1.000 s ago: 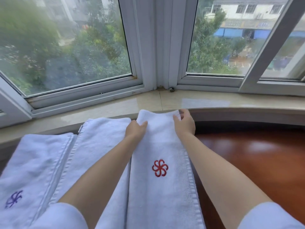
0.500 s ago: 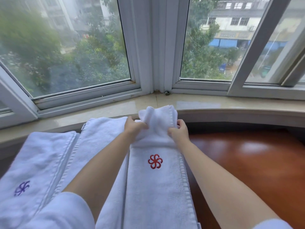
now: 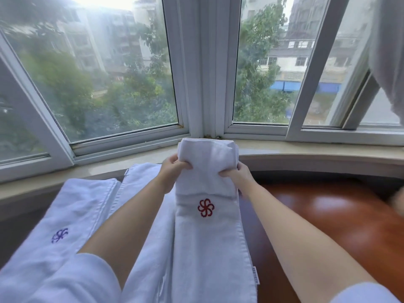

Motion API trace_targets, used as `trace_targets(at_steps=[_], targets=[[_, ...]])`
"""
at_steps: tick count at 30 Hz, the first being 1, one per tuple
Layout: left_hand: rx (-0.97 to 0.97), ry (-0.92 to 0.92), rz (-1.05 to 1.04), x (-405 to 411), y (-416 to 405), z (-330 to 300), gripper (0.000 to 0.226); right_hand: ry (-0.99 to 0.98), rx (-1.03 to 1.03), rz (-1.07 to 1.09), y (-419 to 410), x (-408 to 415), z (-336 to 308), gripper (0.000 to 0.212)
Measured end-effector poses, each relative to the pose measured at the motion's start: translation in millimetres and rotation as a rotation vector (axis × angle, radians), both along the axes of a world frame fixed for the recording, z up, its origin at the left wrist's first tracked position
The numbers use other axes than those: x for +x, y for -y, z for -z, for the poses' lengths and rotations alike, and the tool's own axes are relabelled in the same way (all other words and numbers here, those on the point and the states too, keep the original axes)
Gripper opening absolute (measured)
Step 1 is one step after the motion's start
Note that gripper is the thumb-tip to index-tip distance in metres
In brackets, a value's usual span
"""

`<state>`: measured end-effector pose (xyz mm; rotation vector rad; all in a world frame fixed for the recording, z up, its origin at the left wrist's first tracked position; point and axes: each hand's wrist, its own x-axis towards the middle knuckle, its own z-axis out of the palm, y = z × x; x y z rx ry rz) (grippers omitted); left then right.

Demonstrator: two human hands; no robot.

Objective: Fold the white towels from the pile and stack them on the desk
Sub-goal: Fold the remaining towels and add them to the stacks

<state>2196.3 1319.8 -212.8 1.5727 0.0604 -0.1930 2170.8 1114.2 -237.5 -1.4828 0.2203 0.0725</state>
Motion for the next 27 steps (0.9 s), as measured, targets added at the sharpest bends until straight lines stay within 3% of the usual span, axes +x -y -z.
trace_targets(at_steps=[6, 9, 11, 15, 20, 24, 27], targets=[[-0.145, 0.021, 0.059, -25.4, -18.0, -8.7, 0.018, 0.216, 0.032, 0.071, -31.0, -20.1, -37.6, 0.017], [-0.129, -0.046, 0.137, -42.1, -33.0, -6.9, 0.029, 0.268, 0.062, 0.048, -45.9, -27.3, -60.8, 0.014], [-0.103, -0.143, 0.179, -53.7, -42.9, -6.4, 0.048, 0.313, 0.08, 0.041, -54.2, -29.7, -77.9, 0.012], [-0.092, -0.331, 0.412, -77.9, -57.1, -5.3, 0.066, 0.347, 0.172, 0.083, -66.8, -28.4, -106.1, 0.013], [0.042, -0.47, 0.693, -96.5, -75.7, -33.5, 0.048, 0.311, 0.134, 0.23, -82.9, -22.1, -115.8, 0.01], [0.03, -0.473, 0.616, -106.9, -102.8, -59.5, 0.064, 0.259, 0.218, 0.19, -100.4, -20.5, -119.0, 0.009], [-0.134, -0.353, 0.513, -111.5, -128.4, -74.6, 0.056, 0.257, 0.241, -0.001, -116.3, -23.7, -125.9, 0.029]])
